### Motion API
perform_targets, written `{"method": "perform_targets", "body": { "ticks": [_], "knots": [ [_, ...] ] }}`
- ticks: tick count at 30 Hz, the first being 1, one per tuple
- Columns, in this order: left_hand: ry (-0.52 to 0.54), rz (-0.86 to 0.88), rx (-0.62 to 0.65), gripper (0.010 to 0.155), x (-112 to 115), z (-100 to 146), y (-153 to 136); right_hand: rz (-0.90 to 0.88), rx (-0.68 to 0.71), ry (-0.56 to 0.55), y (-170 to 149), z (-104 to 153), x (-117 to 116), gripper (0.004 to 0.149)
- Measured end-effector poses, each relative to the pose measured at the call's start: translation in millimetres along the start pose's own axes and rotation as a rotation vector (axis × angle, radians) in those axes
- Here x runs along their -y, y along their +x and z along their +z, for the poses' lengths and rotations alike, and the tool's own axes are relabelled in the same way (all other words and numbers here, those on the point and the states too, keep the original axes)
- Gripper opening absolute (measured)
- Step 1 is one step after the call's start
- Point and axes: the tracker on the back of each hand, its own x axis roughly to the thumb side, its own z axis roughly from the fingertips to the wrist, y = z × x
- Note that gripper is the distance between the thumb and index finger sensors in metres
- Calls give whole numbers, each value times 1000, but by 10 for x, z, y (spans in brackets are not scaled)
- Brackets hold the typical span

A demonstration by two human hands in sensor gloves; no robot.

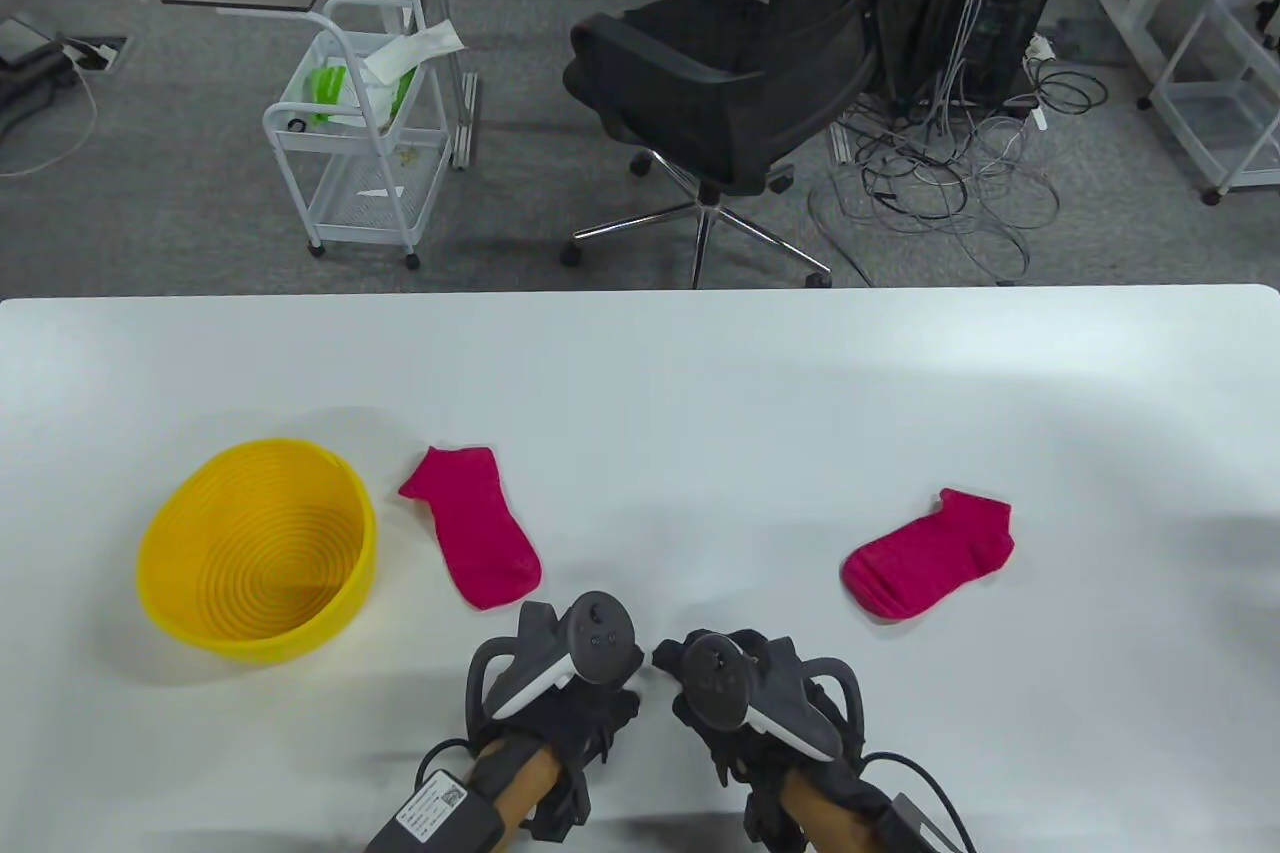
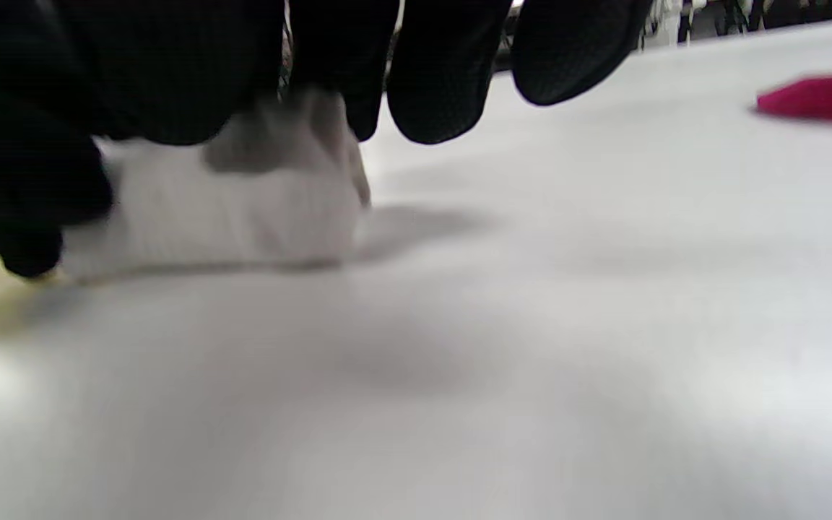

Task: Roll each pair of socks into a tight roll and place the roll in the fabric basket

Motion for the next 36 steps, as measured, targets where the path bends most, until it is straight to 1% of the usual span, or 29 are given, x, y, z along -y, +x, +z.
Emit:
{"method": "perform_targets", "body": {
  "ticks": [2, 3, 5, 7, 10, 14, 26, 32, 36],
  "knots": [
    [-18, 2, 4, 56, -2, 8, 8, -10, 40, -60, 42, 56, 91, 47],
    [-25, 5, 9, 56, -2, 8, 8, -10, 53, -72, 62, 77, 115, 45],
    [-64, 22, 15, 55, 9, 11, 3, 7, 93, -57, 113, 119, 134, 42],
    [-71, 29, 18, 55, 14, 18, 1, 34, 112, -24, 151, 135, 106, 42],
    [-61, 21, 30, 57, 20, 19, 9, 97, 87, 53, 169, 104, 0, 47],
    [-15, -17, 34, 60, 32, 18, 30, 78, 41, 66, 111, 45, -65, 50],
    [31, 14, 33, 60, -5, 22, 0, 42, -44, 168, 24, -80, -237, 66],
    [5, 70, 52, 59, -28, 33, -34, 52, -54, 151, 41, -87, -235, 64],
    [-58, 186, 118, 58, -73, 50, -98, -15, -46, 187, -12, -92, -189, 61]
  ]
}}
